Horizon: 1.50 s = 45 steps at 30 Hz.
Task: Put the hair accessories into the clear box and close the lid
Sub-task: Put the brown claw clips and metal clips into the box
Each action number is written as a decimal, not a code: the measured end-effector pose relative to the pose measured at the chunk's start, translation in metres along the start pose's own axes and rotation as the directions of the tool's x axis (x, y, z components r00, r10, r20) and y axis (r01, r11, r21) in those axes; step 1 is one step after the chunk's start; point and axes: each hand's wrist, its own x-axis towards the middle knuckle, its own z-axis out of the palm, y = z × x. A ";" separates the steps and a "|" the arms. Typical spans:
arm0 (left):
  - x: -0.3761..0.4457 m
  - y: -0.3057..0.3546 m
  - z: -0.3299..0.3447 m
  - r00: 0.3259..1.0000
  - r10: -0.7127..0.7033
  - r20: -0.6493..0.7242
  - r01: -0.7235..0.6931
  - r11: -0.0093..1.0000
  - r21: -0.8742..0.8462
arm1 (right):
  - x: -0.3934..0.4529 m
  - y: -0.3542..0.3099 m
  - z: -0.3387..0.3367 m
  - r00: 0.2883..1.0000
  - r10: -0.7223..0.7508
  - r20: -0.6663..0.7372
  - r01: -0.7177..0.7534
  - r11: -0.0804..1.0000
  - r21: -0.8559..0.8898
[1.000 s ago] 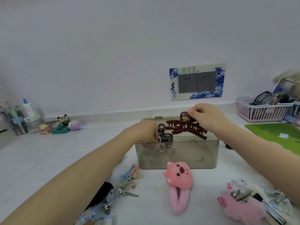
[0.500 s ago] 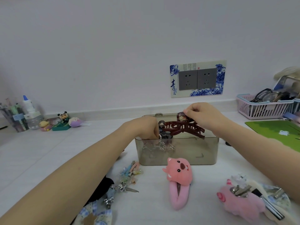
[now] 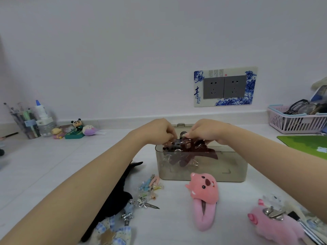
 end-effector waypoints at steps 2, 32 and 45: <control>-0.002 0.000 0.001 1.000 0.019 0.000 -0.019 1.000 -0.021 | 0.004 0.000 0.004 1.000 -0.001 0.010 0.001 1.000 0.020; 0.030 0.009 0.018 0.997 0.043 0.065 -0.054 0.981 0.184 | 0.018 0.012 0.018 0.993 -0.007 0.120 -0.002 0.997 0.079; 0.025 0.002 0.017 0.997 0.079 -0.003 -0.078 0.991 0.106 | 0.017 0.014 0.019 0.998 0.029 0.062 -0.027 0.999 -0.031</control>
